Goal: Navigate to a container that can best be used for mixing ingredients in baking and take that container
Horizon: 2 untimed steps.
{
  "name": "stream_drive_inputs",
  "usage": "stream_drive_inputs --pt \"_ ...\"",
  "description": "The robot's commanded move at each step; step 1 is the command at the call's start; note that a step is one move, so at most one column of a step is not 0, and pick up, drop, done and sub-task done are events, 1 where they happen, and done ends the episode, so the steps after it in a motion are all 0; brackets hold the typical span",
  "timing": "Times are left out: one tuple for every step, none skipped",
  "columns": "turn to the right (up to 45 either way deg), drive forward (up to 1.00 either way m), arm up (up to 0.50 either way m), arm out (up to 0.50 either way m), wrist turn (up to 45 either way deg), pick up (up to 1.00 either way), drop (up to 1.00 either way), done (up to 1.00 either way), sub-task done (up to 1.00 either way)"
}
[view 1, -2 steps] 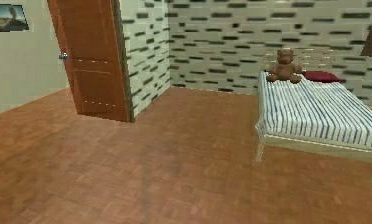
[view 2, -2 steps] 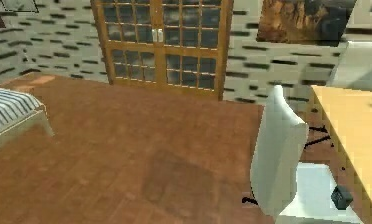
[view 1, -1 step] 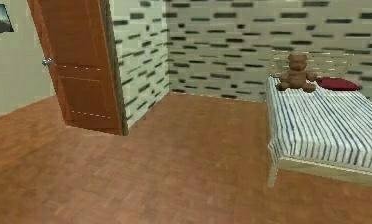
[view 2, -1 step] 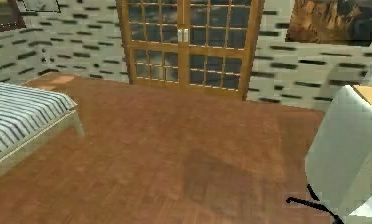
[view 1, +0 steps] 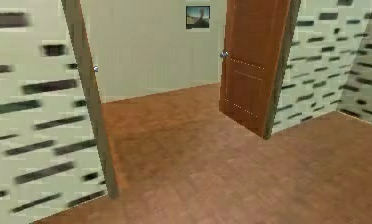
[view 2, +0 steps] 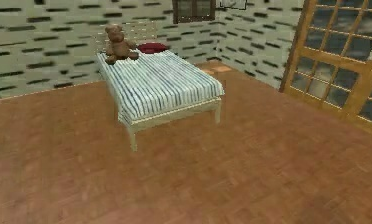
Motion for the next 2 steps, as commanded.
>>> stream_drive_inputs --pt "-45.0 0.0 0.0 0.0 0.0 0.0 0.0 0.0 0.0" --pt "-33.0 0.0 0.0 0.0 0.0 0.0 0.0 0.0 0.0"
